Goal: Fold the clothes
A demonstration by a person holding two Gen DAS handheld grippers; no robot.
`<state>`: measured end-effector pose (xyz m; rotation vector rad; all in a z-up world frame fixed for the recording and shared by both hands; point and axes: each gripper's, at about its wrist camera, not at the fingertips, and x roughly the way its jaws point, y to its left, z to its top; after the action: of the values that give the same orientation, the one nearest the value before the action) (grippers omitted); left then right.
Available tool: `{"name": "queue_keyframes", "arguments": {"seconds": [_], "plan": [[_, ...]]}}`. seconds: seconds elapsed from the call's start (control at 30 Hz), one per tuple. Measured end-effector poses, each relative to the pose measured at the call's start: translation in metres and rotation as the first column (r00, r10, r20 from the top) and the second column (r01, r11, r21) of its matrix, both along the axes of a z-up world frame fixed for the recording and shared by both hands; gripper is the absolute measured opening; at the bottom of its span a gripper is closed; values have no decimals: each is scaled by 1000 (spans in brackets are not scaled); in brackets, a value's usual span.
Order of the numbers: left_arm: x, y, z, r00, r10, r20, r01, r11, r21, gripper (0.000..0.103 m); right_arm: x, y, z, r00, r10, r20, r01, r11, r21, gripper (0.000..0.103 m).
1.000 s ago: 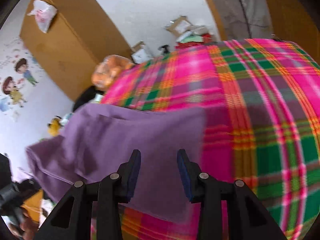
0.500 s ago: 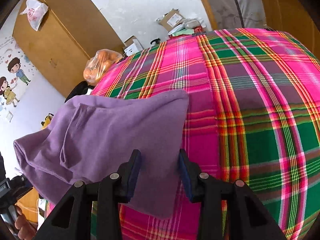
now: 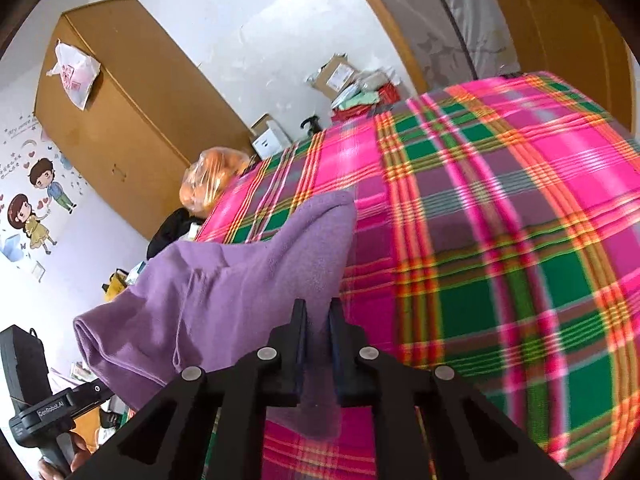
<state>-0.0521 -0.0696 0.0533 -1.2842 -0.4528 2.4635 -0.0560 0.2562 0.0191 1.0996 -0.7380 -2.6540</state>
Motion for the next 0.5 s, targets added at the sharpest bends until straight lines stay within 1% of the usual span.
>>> {"name": "queue_keyframes", "arguments": {"seconds": [0.27,0.5], "plan": [[5,31,-6,997,-73,17,73,997,-19,33,27,42,9,996,-87,-23,87,996,3,10],[9,54,-10,991,-133,30,134,990,-35,33,43,70,9,989,-146,-24,146,989,9,10]]}}
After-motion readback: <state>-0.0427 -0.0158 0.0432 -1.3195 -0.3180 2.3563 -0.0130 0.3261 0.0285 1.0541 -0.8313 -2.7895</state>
